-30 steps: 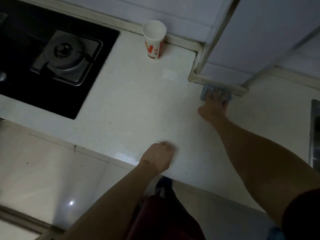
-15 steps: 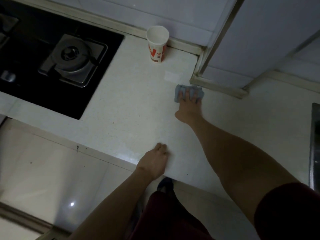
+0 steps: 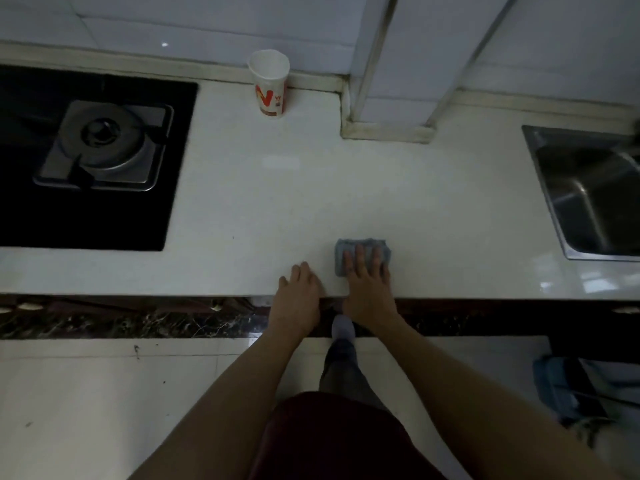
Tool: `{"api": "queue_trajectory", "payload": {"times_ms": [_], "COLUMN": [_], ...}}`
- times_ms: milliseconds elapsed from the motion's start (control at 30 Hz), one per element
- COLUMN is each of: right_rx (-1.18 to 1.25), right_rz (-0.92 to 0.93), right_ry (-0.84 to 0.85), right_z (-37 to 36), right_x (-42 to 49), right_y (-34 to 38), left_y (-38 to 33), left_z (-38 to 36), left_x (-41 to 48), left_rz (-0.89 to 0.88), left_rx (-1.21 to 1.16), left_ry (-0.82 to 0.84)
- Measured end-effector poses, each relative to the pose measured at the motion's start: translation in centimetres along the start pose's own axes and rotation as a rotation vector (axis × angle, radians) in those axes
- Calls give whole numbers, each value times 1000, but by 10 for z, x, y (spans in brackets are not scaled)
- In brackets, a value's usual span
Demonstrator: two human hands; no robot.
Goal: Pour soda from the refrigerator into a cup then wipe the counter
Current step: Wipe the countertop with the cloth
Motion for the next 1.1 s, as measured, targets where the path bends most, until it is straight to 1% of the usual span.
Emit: {"api": "queue_trajectory", "payload": {"times_ms": [133, 267, 333, 467, 600, 700, 833, 967, 1100], "right_rx": [33, 67, 71, 76, 67, 45, 28, 18, -5], "right_rz": [-49, -86, -92, -57, -10, 35, 36, 64, 86], "right_ry": [-4, 25, 24, 2, 11, 17, 35, 35, 70], "right_z": [-19, -17, -16, -16, -11, 1, 30, 68, 108], "right_x": [-34, -33, -32, -28, -10, 18, 74, 156, 240], "right_y": [38, 62, 72, 89, 91, 88, 78, 69, 60], "left_y": [16, 27, 31, 43, 54, 56, 58, 62, 65], "left_z": [-8, -8, -6, 2, 13, 23, 31, 36, 55], "left_x": [-21, -29, -30, -28, -16, -4, 8, 19, 39], "left_rz": [-10, -68, -57, 6, 6, 18, 22, 22, -11], "left_rx": [-37, -99, -128, -66, -27, -52, -86, -85, -95], "left_ry": [0, 2, -7, -25, -25, -15, 24, 142, 165]}}
Point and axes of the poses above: each hand's wrist, its own x-axis towards the middle knuckle, its own z-axis out of the back of the hand, y = z × x, the point moved 3 cm from there along x, towards the middle knuckle, and after that the axes turned 2 degrees about -z, right-handed, at the moved point
